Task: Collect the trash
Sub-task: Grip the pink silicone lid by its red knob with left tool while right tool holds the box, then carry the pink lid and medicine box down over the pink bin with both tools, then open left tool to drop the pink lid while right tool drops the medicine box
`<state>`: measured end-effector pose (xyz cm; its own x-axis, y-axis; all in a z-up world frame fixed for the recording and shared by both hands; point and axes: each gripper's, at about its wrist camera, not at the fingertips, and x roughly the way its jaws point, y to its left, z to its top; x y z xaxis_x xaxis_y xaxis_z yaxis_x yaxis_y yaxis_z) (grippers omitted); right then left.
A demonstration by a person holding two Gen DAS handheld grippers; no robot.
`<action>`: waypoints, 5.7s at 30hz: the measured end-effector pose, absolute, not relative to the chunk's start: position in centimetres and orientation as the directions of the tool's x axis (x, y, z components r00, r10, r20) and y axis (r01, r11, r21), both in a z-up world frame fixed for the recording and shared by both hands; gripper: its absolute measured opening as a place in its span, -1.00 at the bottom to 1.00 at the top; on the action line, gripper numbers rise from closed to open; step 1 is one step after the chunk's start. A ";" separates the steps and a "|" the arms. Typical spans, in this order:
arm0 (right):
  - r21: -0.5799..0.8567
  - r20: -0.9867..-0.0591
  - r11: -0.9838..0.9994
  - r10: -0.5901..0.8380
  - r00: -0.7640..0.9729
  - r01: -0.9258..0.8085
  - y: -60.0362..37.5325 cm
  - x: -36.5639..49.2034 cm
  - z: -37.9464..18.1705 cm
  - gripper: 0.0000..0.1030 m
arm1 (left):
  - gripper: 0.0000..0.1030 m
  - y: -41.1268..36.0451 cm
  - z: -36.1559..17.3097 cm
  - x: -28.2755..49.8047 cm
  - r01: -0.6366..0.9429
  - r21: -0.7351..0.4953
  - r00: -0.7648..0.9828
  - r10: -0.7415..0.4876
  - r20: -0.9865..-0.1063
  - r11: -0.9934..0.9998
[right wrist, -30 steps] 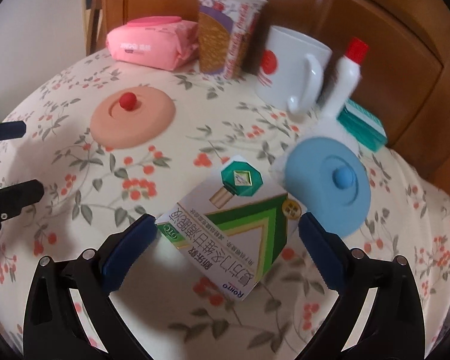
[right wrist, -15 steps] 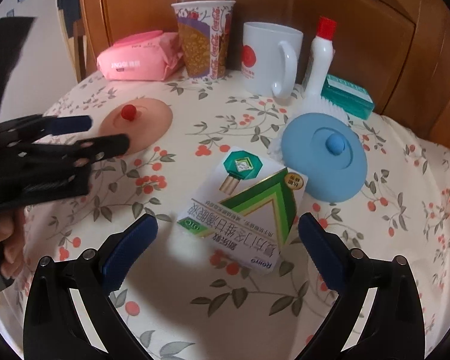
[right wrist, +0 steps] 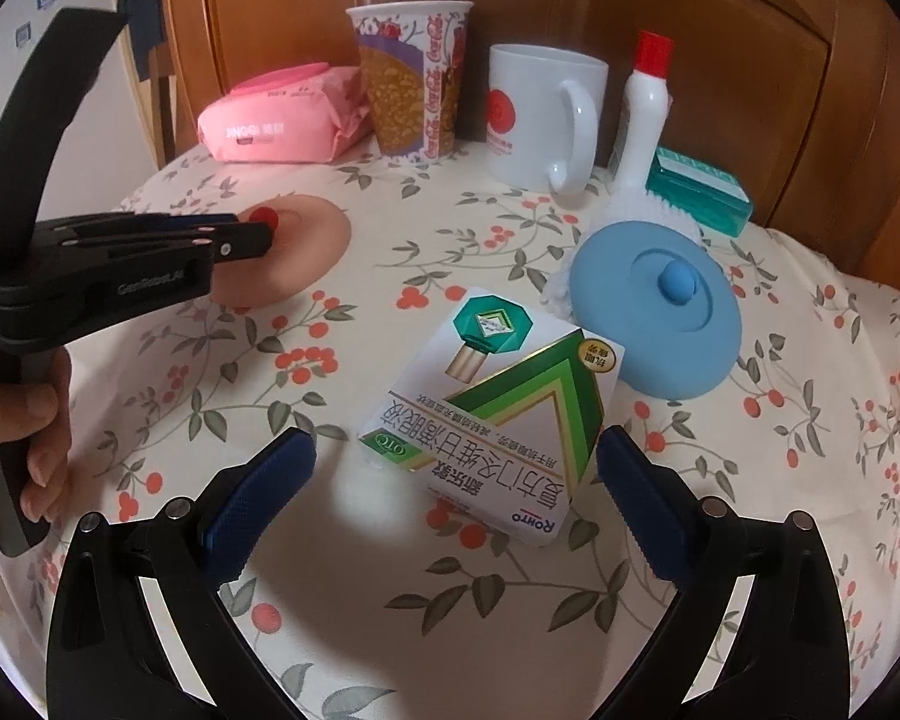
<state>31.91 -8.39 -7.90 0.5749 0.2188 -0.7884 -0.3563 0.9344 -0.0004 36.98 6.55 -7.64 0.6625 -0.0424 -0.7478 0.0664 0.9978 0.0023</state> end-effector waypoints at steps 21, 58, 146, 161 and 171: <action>-0.003 -0.793 0.949 0.189 0.579 -0.314 -9.2 32.1 -7.6 0.88 | -0.66 5.7 -8.2 38.3 0.067 0.092 0.665 0.024 -0.746 0.993; -0.119 -0.760 0.925 0.150 0.633 -0.361 -8.6 29.3 -7.2 0.50 | -0.66 6.5 -7.8 29.5 0.121 0.065 0.666 -0.032 -0.745 0.990; 0.158 -0.987 0.867 0.134 -0.085 -0.473 -7.2 2.8 -49.3 0.54 | -0.45 -0.1 -46.6 3.9 0.181 -0.057 0.008 -0.059 -0.998 0.982; 0.029 -0.999 0.874 0.041 0.014 -0.485 -7.1 1.5 -46.0 0.70 | 0.56 1.5 -41.4 3.3 0.095 -0.030 0.137 -0.043 -0.990 0.995; 0.022 -0.952 0.899 0.152 0.265 -0.438 -10.0 -0.7 -29.1 0.72 | 0.75 0.4 -26.5 -0.8 0.189 -0.064 0.362 -0.130 -0.923 0.980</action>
